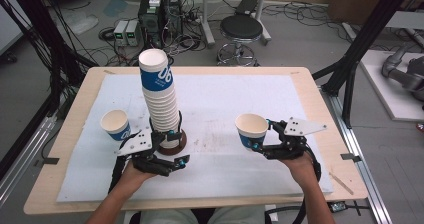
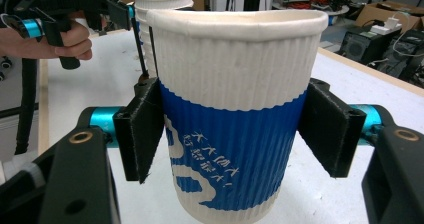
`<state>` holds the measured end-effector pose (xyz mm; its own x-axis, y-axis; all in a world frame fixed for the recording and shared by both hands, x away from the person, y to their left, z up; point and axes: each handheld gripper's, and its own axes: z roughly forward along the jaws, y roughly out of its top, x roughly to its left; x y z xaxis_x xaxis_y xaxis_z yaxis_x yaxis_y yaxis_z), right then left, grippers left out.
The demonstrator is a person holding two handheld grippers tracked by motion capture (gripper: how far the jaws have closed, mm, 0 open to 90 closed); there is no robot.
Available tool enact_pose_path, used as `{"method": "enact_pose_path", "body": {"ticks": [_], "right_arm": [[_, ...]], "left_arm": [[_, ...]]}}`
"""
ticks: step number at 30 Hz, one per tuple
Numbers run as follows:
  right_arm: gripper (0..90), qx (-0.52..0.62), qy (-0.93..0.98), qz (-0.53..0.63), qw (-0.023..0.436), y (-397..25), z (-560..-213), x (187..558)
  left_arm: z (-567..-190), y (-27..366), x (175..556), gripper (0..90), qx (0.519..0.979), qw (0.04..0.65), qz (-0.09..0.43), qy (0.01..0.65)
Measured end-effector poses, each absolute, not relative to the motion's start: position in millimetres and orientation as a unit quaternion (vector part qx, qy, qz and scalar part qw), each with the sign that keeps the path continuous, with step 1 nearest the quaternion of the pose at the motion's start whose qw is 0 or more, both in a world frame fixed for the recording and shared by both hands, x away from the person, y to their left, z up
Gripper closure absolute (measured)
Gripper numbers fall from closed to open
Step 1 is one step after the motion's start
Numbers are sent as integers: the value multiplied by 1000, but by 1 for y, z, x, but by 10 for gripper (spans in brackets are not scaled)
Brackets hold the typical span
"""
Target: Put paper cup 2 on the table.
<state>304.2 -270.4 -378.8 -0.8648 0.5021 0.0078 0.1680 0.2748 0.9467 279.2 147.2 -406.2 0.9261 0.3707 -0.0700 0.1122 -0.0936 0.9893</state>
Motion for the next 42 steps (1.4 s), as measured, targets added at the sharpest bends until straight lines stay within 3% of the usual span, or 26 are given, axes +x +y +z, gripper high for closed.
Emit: {"method": "enact_pose_path", "body": {"ticks": [16, 33, 42], "right_arm": [[309, 241, 768, 569, 167, -276, -383, 314], [307, 344, 739, 532, 230, -281, -401, 354], [307, 412, 745, 479, 213, -282, -424, 374]], "left_arm": [[-408, 146, 280, 216, 735, 649, 96, 168], [-408, 146, 279, 216, 736, 650, 96, 166], [-409, 145, 279, 216, 737, 648, 93, 165]]}}
